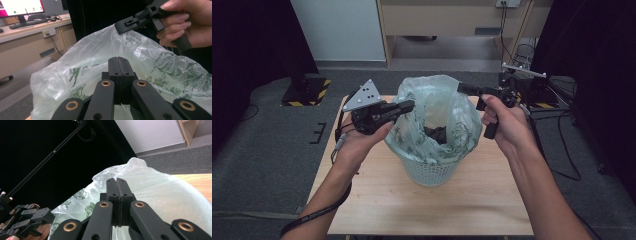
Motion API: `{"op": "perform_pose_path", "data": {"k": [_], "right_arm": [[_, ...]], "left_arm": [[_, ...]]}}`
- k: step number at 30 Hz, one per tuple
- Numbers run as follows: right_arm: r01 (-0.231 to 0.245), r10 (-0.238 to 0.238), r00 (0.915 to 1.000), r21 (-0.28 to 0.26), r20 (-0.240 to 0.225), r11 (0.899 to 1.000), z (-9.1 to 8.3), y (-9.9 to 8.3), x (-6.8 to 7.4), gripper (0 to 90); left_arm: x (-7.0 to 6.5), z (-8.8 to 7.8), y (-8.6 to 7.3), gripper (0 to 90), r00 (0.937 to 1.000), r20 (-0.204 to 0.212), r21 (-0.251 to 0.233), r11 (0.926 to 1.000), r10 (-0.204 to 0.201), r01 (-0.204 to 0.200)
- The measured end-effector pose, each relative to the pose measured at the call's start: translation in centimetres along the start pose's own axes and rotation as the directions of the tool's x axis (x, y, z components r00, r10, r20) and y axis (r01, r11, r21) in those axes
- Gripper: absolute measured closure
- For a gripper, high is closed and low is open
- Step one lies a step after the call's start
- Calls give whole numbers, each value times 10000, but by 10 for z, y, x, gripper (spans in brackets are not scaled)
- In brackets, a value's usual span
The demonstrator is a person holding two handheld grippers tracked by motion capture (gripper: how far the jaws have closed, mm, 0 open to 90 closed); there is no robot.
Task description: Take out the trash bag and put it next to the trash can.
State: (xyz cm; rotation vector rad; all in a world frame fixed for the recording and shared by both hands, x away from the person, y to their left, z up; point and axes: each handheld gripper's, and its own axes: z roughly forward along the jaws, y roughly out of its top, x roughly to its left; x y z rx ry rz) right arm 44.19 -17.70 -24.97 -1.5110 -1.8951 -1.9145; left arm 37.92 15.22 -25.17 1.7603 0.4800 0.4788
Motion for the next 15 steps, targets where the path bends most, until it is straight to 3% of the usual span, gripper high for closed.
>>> {"op": "perform_pose_path", "data": {"k": [5,8,9,13,14,15], "right_arm": [[315,-319,9992,170,235,9994,-1,-2,-1,900],[415,-424,9987,285,290,9987,0,-3,-2,850],[586,-600,9974,364,390,9976,1,-4,-2,742],[1020,-1047,9914,374,784,9941,-3,-7,0,556],[1020,-1047,9914,374,784,9941,-3,-7,0,556],[1277,-1325,9862,538,995,9904,-5,-11,1,498]], "left_arm": [[2,6,-4,900,9999,-121,375,9993,22,-17],[3,6,-7,900,9999,-144,378,9993,-34,39],[3,6,-8,900,9998,-173,396,9992,-44,51],[5,6,-9,900,9997,-226,412,9991,-57,67],[5,6,-9,900,9997,-226,412,9991,-57,67],[5,7,-9,900,9997,-237,438,9990,-18,28]]}}
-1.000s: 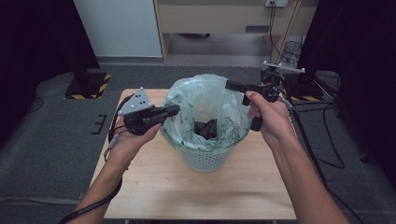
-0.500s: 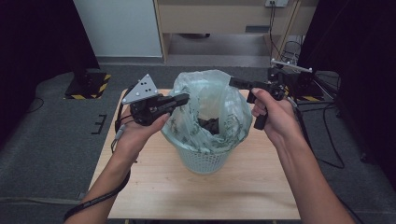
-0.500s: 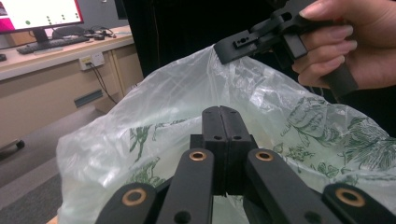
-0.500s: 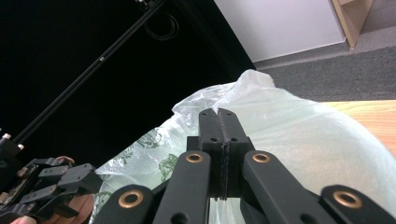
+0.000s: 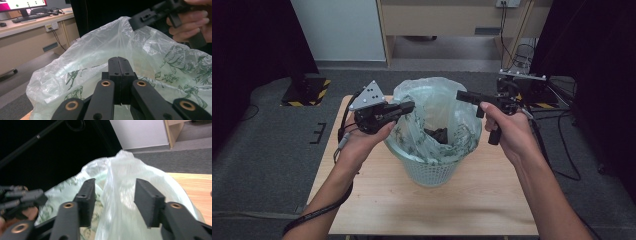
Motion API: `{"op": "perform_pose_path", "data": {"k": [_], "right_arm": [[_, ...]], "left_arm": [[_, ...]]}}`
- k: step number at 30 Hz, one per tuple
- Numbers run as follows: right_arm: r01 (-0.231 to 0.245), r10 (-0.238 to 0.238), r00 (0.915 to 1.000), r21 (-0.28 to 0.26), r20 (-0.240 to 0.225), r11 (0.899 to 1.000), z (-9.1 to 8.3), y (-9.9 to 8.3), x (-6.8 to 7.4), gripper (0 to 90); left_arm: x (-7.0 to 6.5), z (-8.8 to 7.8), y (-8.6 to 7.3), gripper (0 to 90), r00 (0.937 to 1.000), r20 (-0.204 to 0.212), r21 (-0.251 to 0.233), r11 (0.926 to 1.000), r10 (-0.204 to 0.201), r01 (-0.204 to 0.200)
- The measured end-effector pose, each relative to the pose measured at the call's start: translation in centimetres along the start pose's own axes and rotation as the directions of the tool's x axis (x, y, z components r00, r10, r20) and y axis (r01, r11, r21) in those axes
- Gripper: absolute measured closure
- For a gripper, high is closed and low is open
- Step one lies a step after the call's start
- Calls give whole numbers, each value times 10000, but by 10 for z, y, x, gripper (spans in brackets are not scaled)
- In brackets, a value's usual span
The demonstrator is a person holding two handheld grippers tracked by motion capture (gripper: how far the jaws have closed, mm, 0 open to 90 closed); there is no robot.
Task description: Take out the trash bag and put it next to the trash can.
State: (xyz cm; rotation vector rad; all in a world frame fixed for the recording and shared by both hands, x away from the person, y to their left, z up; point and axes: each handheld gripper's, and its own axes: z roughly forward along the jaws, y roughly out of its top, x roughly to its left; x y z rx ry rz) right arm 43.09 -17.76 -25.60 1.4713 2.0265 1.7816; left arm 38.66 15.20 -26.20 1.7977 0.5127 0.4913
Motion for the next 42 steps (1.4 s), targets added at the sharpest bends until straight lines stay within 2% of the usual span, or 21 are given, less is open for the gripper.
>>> {"op": "perform_pose_path", "data": {"k": [4,7,11,12,13,14,17,19,21,22,25,27,31,32,34,35,36,39,40,41,42], "right_arm": [[53,-54,10000,270,50,9996,-4,-13,2,429],[-61,58,10000,412,58,9991,-5,-21,3,452],[59,-54,10000,653,-71,9978,-5,-31,0,747],[65,-51,9998,724,-203,9974,-5,-31,0,816],[65,-51,9998,724,-203,9974,-5,-31,0,816],[72,-58,9998,723,-188,9974,-4,-29,-2,881],[-67,81,9998,690,-191,9976,-3,-27,-5,892],[-53,67,9998,693,-196,9976,-3,-26,-6,893],[-128,141,9997,682,-192,9976,-2,-25,-6,894],[-154,169,9996,675,-228,9976,-2,-25,-7,894],[-172,191,9994,681,-271,9975,-2,-25,-6,896],[-241,263,9992,715,-294,9971,-1,-24,-6,898],[-231,259,9989,704,-397,9973,0,-23,-5,899],[-240,270,9988,725,-412,9971,0,-23,-4,900],[-275,308,9986,753,-436,9968,0,-23,-2,900],[-229,264,9986,754,-453,9969,0,-22,-2,900],[-238,273,9986,753,-461,9969,0,-21,-1,900],[-131,164,9987,679,-485,9976,-3,-17,4,900],[-75,106,9987,629,-492,9980,-4,-15,6,900],[-35,63,9989,581,-474,9983,-6,-12,8,900],[-6,30,9990,544,-449,9985,-7,-10,11,900]], "left_arm": [[-2,-2,-3,870,9999,-103,2,10000,51,-51],[-3,-4,-5,830,9999,-80,50,9999,109,-109],[-3,-11,-7,778,9999,-137,9,10000,93,-93],[-3,-12,-8,739,9999,-141,-30,10000,83,-83],[-3,-12,-8,692,9999,-141,-30,10000,83,-83],[-2,-14,-9,613,10000,2,-87,9999,-58,58],[-1,-12,-12,344,9998,160,111,9998,-149,147],[-1,-9,-15,269,10000,-32,294,9996,48,-47],[1,-6,-18,227,9997,163,426,9990,-158,151],[2,-1,-19,208,9983,480,605,9977,-319,290],[2,3,-20,223,9983,516,792,9966,-273,231],[2,8,-20,304,9982,570,1427,9897,-158,76],[1,12,-19,586,9971,755,1865,9824,-46,-96],[0,15,-17,664,9971,697,2183,9749,296,-442],[-1,19,-16,806,9961,779,2459,9675,403,-584],[-1,19,-16,874,9961,779,2459,9675,403,-584],[-2,22,-14,895,9954,853,2558,9646,442,-648],[-4,22,-10,900,9956,789,2439,9674,503,-682],[-5,21,-5,900,9964,688,2171,9741,493,-632],[-5,21,-5,900,9964,688,2171,9741,493,-632],[-5,19,0,900,9975,528,1918,9798,469,-562]]}}
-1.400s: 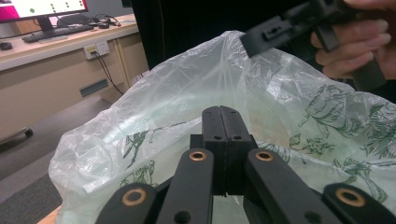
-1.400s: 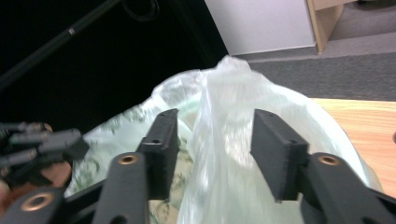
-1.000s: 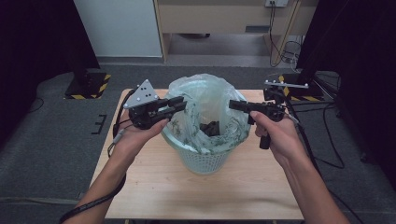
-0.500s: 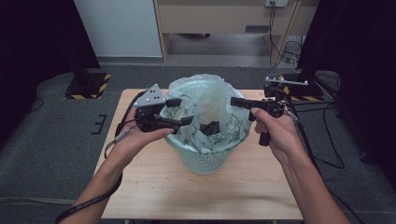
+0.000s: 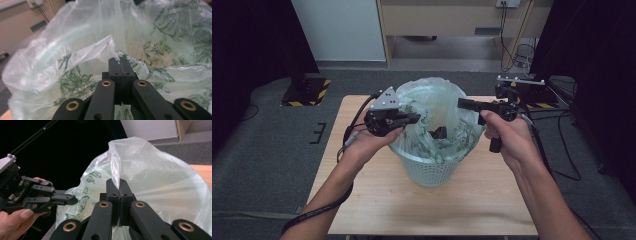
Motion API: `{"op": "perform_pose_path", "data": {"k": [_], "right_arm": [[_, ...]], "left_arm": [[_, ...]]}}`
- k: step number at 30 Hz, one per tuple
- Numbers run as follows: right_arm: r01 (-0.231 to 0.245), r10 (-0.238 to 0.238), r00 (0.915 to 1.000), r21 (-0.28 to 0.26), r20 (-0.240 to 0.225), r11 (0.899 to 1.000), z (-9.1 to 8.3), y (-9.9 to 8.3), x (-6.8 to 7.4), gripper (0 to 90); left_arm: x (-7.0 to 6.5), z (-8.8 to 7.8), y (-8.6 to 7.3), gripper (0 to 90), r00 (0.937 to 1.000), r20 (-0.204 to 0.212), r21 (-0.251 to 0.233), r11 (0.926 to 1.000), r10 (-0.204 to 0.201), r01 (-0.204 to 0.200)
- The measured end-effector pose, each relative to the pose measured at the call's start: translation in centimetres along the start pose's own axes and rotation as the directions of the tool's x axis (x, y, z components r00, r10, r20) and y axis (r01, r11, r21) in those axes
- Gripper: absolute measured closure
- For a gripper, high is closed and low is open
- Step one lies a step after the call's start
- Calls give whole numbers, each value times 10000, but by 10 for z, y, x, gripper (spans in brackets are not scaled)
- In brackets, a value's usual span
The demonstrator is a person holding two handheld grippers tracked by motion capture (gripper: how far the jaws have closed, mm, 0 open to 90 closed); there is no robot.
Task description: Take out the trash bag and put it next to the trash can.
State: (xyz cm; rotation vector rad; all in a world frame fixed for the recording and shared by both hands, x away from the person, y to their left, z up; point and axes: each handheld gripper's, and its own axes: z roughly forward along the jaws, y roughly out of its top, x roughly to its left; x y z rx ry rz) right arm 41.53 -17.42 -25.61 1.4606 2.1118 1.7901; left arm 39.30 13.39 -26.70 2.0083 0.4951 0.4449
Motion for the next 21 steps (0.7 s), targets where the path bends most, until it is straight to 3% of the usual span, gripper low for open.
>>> {"op": "perform_pose_path", "data": {"k": [4,8,21], "right_arm": [[143,-143,9999,-80,15,9999,-2,7,9,900],[250,-250,9996,-53,-95,9997,2,11,18,900],[373,-359,9987,384,-364,9986,18,9,24,900]], "left_arm": [[2,-4,7,900,9996,-184,-430,9988,-228,220],[2,-6,11,900,9990,-22,-871,9952,-442,439],[-3,-12,16,900,9990,-409,-864,9961,-198,162]]}}
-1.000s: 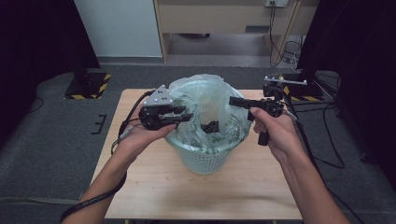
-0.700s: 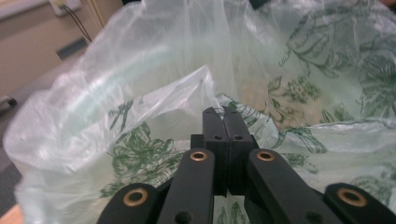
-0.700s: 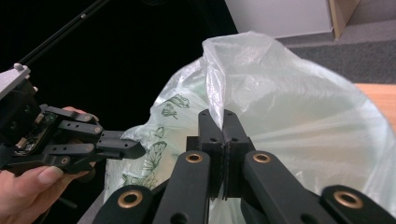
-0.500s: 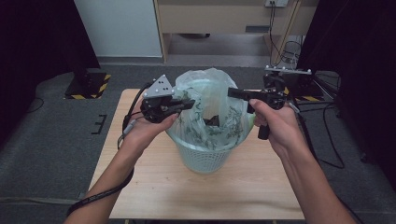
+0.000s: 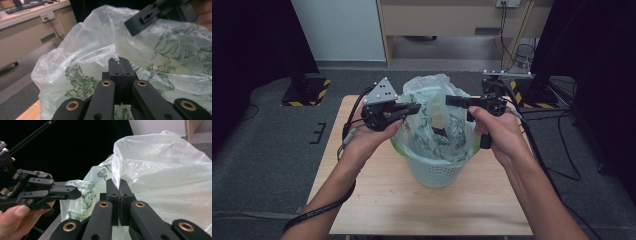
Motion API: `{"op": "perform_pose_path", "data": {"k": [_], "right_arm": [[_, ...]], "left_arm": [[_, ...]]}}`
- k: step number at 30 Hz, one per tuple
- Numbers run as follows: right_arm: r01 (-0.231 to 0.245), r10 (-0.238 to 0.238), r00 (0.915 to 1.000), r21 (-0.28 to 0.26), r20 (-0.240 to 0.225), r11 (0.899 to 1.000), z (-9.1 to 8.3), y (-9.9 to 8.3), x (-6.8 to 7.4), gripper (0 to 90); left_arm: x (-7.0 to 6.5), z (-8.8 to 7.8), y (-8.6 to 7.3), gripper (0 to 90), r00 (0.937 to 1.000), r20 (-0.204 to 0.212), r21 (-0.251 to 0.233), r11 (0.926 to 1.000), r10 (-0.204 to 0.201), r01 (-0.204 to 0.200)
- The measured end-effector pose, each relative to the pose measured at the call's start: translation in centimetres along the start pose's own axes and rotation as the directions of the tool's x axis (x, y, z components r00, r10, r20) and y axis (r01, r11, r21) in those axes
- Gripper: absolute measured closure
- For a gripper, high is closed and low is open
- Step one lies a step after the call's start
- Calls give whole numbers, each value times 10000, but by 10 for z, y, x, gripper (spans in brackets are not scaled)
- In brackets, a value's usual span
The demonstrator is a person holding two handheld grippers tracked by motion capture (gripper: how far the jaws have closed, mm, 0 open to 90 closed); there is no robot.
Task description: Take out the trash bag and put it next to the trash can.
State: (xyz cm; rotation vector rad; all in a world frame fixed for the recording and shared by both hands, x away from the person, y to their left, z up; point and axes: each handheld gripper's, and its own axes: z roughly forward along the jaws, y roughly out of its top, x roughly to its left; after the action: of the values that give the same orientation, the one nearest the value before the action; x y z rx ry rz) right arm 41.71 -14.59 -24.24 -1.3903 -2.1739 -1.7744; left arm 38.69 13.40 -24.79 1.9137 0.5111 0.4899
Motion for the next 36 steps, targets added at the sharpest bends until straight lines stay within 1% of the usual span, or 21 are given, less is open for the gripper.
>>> {"op": "perform_pose_path", "data": {"k": [1,4,7,9,12,14,16,19,21,23,24,25,27,28,29,30,31,32,33,34,36], "right_arm": [[-1,1,10000,11,-32,10000,1,0,1,900],[31,-31,10000,50,-81,10000,3,0,2,900],[-21,23,9997,97,-237,10000,6,1,5,900],[-27,31,9996,130,-288,9999,8,1,6,900],[-80,85,9992,133,-399,9999,9,2,8,900],[-59,65,9979,106,-638,9999,12,3,13,900],[-57,68,9964,124,-839,9999,13,5,17,900],[-16,45,9955,305,-942,9995,15,3,18,887],[-25,75,9938,450,-1110,9990,16,1,18,805],[61,-11,9933,434,-1158,9990,17,-1,18,733],[61,-11,9933,434,-1158,9990,17,-1,18,733],[115,-48,9919,527,-1266,9985,19,-3,19,619],[241,-157,9909,615,-1338,9978,21,-5,21,544],[241,-157,9909,615,-1338,9978,21,-5,21,544],[320,-223,9913,731,-1295,9968,24,-8,24,481],[320,-223,9913,731,-1295,9968,24,-8,24,481],[521,-423,9933,902,-1075,9946,28,-11,25,467],[593,-493,9940,1031,-974,9929,29,-12,25,469],[627,-526,9946,1133,-899,9916,31,-13,26,495],[627,-526,9946,1133,-899,9916,31,-13,26,495],[726,-641,9958,1367,-655,9880,35,-15,25,577]], "left_arm": [[0,-3,3,900,9999,-134,-113,9999,10,-12],[0,-5,6,900,9997,-243,-233,9997,39,-45],[0,-8,12,900,9989,-469,-419,9991,73,-93],[0,-8,14,900,9989,-467,-551,9984,73,-99],[-1,-6,15,900,9989,-429,-462,9987,176,-196],[-1,-5,16,900,9992,-377,-498,9986,143,-162],[2,-2,16,899,9994,-336,-544,9985,-9,-10],[5,0,15,899,9997,-208,-470,9988,-127,117],[6,2,13,899,9998,-125,-401,9990,-177,172],[6,4,12,899,9997,-39,-367,9991,-235,234],[6,4,12,898,9997,-39,-367,9991,-235,234],[6,6,11,899,9998,4,-318,9993,-211,211],[6,8,11,898,9998,24,-267,9994,-198,198],[6,8,11,898,9998,24,-267,9994,-198,198],[5,9,12,898,9998,42,-256,9995,-194,195],[5,9,12,899,9998,42,-256,9995,-194,195],[4,11,13,898,9998,76,-277,9994,-198,200],[4,11,14,898,9998,71,-277,9994,-183,185],[3,12,14,898,9998,62,-265,9995,-169,170],[3,12,14,898,9998,62,-265,9995,-169,170],[3,13,14,898,9997,90,-314,9992,-233,235]]}}
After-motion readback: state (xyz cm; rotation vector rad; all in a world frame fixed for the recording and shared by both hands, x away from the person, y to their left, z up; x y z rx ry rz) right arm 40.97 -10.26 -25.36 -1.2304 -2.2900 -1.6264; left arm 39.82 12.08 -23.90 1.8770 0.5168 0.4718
